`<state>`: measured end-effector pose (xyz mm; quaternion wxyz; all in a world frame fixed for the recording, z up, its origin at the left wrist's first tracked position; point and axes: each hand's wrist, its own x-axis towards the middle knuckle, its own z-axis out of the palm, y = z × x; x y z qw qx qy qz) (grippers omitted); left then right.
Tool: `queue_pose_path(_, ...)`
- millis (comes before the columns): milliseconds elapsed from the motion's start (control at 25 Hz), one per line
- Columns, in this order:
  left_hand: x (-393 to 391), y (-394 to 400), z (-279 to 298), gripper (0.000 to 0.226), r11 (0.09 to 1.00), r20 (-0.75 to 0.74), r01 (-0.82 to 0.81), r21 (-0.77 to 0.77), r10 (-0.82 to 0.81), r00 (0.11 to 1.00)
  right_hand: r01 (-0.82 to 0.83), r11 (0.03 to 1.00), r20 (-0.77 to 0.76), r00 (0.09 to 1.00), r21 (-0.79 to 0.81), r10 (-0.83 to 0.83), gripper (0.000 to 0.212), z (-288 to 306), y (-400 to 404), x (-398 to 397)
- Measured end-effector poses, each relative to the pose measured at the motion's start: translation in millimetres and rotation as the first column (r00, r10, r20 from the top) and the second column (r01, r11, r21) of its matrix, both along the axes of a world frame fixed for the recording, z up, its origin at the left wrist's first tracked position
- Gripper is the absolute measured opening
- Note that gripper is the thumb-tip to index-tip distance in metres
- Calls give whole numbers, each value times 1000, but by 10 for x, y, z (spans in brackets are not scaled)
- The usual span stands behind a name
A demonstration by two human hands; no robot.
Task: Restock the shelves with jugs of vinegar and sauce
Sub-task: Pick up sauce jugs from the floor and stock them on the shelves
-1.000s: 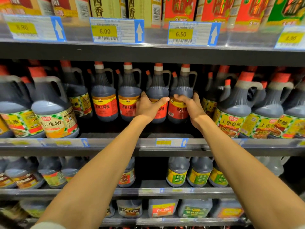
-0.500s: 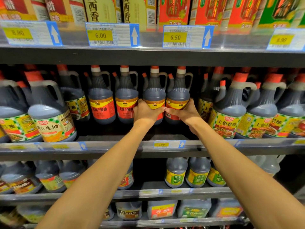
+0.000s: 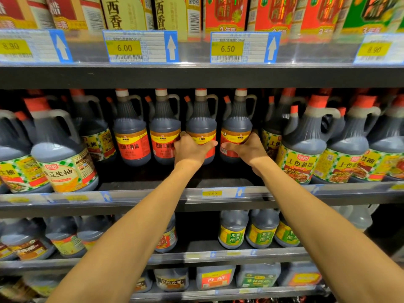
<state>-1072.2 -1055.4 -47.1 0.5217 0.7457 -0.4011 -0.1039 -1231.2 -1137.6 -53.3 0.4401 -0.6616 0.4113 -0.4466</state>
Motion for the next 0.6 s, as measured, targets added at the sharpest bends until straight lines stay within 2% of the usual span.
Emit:
queue_pose_path(280, 4, -14, 5, 84, 1000, -20, 17, -5, -17, 1000, -36, 999, 46, 998, 10, 36, 46, -1, 4, 5)
queue_pose_path(600, 1, -38, -8, 83, 1000, -12, 11, -9, -11, 1000, -54, 998, 31, 998, 29, 53, 61, -7, -17, -9)
